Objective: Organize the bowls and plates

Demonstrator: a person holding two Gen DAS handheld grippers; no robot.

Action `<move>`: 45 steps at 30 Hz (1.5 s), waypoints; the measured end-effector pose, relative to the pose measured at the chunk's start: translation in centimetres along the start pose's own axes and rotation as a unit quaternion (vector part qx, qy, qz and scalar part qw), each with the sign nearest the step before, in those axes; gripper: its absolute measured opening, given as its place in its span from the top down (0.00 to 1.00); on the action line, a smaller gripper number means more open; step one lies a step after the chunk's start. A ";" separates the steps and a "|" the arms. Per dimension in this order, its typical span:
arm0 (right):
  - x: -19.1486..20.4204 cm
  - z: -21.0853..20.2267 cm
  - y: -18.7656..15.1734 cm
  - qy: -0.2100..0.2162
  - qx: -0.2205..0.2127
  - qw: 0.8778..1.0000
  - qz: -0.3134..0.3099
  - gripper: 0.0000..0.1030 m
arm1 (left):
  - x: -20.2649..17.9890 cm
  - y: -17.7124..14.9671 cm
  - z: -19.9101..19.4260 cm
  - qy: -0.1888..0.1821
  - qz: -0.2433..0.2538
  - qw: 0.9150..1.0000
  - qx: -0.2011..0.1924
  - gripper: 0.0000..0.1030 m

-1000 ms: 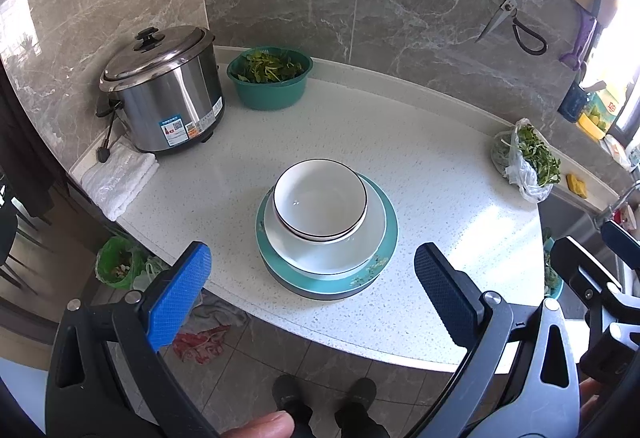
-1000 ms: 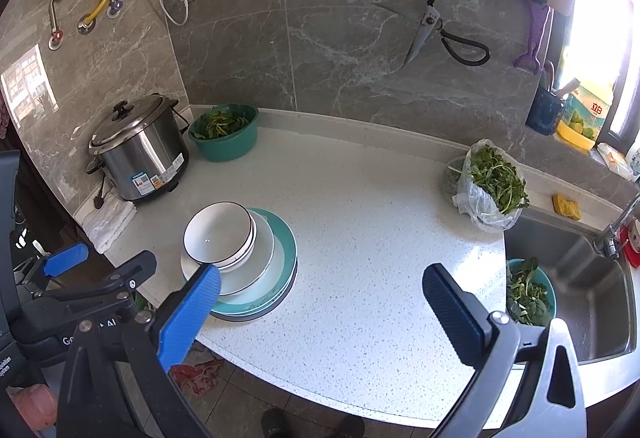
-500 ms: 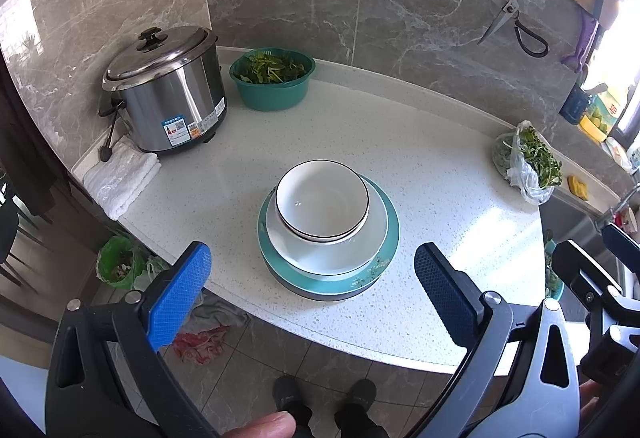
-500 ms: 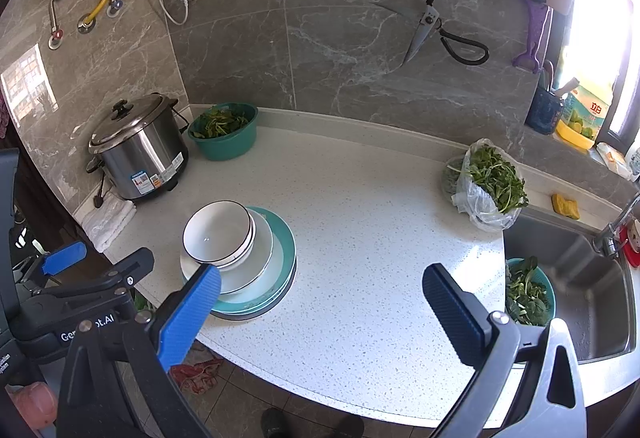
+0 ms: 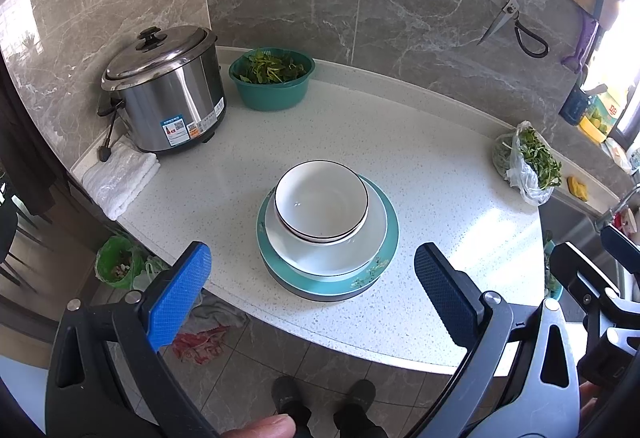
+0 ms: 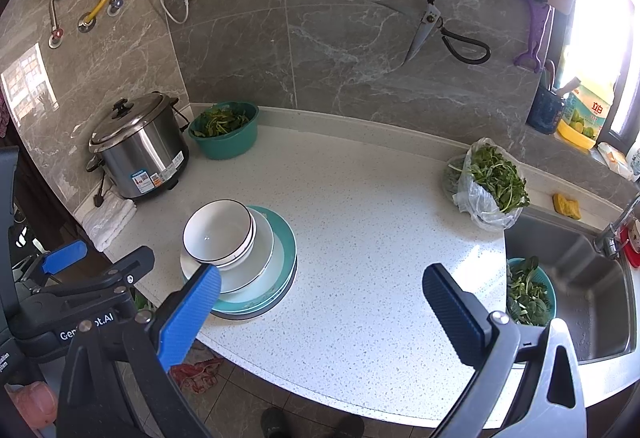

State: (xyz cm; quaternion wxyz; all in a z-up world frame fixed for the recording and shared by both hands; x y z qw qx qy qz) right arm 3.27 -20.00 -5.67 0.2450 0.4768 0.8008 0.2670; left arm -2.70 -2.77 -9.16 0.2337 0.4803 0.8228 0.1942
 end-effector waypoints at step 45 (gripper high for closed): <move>0.2 1.0 0.2 0.007 0.004 1.000 -0.007 0.00 | -0.2 0.0 0.3 0.002 -0.007 1.000 0.000 0.00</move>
Point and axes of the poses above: each gripper's, at about its wrist camera, not at the fingertips, and z roughly the way its jaws point, x to its left, y to its top, the point moved 8 cm from there along z, roughly the way its jaws point, and after that the axes turned 15 degrees about -z, right-handed, at the moved point
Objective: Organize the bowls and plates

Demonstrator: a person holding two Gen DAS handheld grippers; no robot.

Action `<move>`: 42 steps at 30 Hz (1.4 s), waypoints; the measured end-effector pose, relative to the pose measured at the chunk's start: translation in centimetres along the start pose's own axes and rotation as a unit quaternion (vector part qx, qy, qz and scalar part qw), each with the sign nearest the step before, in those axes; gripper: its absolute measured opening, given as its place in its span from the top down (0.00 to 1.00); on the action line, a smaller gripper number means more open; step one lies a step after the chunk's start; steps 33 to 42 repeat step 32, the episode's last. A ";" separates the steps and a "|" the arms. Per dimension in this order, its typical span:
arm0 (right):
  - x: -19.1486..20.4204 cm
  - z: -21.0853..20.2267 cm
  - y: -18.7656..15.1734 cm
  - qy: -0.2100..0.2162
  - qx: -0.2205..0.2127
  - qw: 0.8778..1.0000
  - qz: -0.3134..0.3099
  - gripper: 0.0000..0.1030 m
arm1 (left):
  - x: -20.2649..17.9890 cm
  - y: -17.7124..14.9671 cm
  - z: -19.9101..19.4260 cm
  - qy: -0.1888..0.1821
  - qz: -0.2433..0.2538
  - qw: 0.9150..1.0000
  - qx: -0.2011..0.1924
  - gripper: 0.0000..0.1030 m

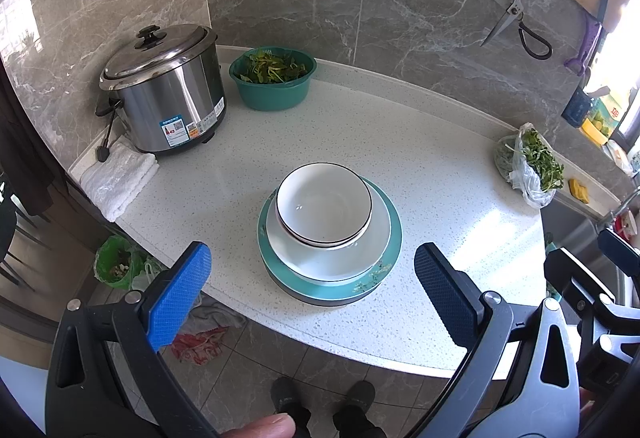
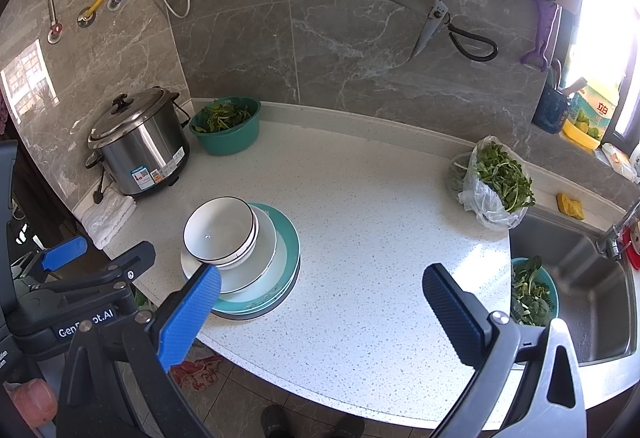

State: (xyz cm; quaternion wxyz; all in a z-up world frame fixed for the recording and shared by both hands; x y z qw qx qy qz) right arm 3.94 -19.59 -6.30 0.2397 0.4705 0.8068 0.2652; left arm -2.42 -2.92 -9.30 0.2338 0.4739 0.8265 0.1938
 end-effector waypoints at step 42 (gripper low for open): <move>-0.7 1.0 0.1 0.010 0.006 1.000 -0.009 0.00 | 0.0 0.2 0.6 -0.003 -0.003 1.000 -0.009 0.00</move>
Point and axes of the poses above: each gripper's, at about its wrist camera, not at the fingertips, and z roughly the way its jaws point, x to its left, y to its top, the point moved 8 cm from there along z, roughly the way its jaws point, and after that the axes turned 15 degrees about -z, right-handed, at the moved point
